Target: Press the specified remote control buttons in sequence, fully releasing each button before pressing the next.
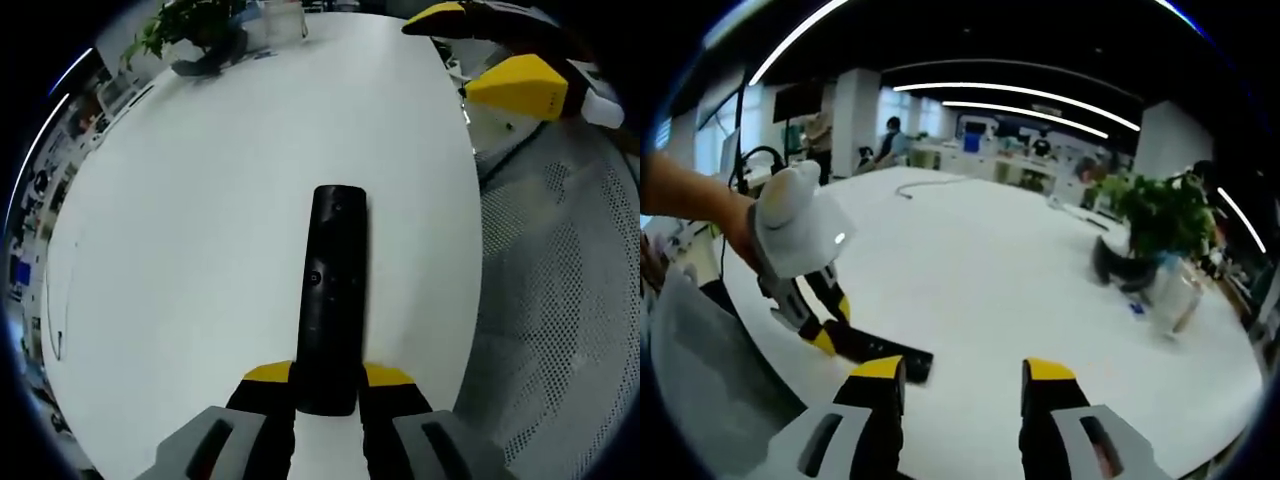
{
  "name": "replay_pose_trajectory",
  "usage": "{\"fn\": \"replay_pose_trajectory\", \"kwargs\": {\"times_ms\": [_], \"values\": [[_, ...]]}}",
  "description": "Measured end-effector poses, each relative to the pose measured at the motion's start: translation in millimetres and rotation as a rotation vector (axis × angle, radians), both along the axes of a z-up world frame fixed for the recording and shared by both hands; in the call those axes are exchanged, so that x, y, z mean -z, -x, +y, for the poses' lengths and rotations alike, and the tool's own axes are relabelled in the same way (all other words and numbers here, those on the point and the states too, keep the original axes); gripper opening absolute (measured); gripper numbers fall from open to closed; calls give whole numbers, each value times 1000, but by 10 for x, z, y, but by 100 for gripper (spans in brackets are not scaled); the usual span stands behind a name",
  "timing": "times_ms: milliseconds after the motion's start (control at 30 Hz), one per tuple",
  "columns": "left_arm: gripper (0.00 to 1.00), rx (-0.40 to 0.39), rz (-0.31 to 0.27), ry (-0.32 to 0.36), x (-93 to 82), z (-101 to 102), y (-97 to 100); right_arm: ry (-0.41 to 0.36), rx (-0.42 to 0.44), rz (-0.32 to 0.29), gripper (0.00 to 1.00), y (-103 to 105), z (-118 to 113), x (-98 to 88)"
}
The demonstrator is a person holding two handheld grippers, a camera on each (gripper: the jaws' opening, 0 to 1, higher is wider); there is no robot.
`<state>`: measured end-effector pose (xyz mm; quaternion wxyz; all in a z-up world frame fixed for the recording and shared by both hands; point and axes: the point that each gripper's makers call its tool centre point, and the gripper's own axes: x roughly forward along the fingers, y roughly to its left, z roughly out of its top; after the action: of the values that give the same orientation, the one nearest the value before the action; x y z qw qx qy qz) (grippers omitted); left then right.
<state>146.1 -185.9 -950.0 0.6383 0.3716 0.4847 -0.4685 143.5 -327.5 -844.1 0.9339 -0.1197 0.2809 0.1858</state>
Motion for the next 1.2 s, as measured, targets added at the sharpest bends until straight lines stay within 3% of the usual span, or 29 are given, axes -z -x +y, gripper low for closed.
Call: {"fn": "replay_pose_trajectory", "kwargs": {"times_ms": [567, 1200], "values": [[23, 16, 9, -23, 1, -47, 221, 36, -31, 75, 0, 68, 6, 103], [23, -8, -1, 17, 0, -97, 453, 1, -27, 179, 0, 124, 50, 223]]}}
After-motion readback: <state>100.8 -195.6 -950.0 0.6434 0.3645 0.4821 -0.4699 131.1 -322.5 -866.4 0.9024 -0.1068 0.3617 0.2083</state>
